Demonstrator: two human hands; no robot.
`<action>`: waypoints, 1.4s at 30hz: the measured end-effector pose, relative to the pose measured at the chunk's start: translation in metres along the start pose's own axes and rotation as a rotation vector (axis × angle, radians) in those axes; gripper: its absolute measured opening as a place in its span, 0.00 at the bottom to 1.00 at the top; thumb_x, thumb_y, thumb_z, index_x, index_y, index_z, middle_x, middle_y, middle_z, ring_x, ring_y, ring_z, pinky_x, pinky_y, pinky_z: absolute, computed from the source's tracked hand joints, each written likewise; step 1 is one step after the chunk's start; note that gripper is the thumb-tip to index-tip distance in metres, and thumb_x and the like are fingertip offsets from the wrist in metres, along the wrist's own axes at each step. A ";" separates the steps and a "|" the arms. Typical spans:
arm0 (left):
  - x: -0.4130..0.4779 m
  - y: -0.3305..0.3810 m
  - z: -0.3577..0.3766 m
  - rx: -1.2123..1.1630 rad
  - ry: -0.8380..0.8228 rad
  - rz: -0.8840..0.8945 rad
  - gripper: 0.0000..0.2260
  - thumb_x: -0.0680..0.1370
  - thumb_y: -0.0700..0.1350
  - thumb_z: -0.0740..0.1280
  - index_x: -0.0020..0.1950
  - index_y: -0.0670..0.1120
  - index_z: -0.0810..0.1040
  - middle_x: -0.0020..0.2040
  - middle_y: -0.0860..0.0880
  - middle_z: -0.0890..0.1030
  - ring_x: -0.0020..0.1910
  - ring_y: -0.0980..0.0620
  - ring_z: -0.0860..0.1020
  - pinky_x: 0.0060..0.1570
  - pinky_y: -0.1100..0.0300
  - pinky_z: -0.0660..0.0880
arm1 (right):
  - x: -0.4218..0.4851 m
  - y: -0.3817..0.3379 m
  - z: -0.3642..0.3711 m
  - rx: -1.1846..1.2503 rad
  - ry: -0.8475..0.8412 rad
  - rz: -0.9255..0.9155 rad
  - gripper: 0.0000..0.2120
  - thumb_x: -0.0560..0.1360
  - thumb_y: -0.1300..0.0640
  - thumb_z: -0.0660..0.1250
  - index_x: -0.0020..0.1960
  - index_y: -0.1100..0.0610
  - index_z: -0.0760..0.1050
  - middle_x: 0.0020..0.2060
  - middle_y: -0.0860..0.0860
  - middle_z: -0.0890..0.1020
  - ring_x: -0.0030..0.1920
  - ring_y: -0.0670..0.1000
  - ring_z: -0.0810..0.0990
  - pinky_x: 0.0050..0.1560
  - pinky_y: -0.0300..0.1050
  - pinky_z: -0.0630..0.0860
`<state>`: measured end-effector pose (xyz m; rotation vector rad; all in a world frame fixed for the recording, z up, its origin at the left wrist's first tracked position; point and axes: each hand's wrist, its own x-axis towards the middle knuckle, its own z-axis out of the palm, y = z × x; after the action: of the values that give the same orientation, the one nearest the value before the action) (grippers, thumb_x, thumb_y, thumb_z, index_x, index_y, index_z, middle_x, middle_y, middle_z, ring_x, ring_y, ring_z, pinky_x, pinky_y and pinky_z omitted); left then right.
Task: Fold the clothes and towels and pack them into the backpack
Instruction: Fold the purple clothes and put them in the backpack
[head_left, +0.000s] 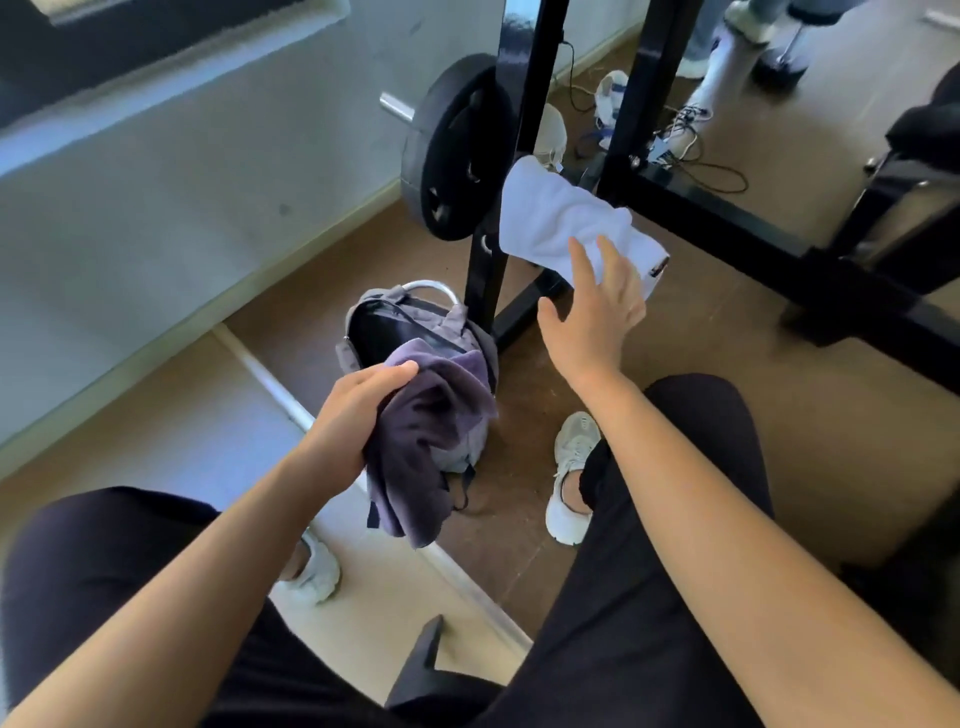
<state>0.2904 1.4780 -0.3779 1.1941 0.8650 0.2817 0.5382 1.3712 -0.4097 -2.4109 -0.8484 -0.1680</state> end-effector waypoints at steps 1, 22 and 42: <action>-0.002 0.001 0.000 0.007 -0.020 0.015 0.22 0.72 0.57 0.73 0.55 0.40 0.85 0.54 0.33 0.84 0.54 0.40 0.82 0.63 0.42 0.74 | -0.006 -0.006 0.001 0.077 -0.016 -0.045 0.29 0.75 0.51 0.69 0.75 0.47 0.67 0.77 0.51 0.64 0.76 0.60 0.61 0.69 0.66 0.61; -0.027 -0.048 -0.038 0.279 -0.089 0.250 0.20 0.67 0.56 0.77 0.41 0.42 0.74 0.35 0.48 0.75 0.37 0.52 0.72 0.36 0.60 0.68 | -0.102 -0.062 -0.027 0.781 -1.091 -0.120 0.07 0.76 0.59 0.73 0.50 0.62 0.79 0.39 0.53 0.79 0.41 0.47 0.78 0.45 0.42 0.75; -0.039 -0.077 -0.089 0.899 0.238 0.238 0.11 0.68 0.46 0.76 0.34 0.53 0.73 0.28 0.57 0.75 0.30 0.55 0.71 0.32 0.58 0.67 | -0.110 -0.046 0.001 0.493 -1.033 -0.093 0.05 0.71 0.60 0.77 0.46 0.58 0.83 0.38 0.50 0.82 0.40 0.43 0.78 0.45 0.40 0.73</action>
<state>0.1830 1.4869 -0.4391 2.1401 1.1001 0.2306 0.4229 1.3416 -0.4215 -1.8840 -1.2266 1.1979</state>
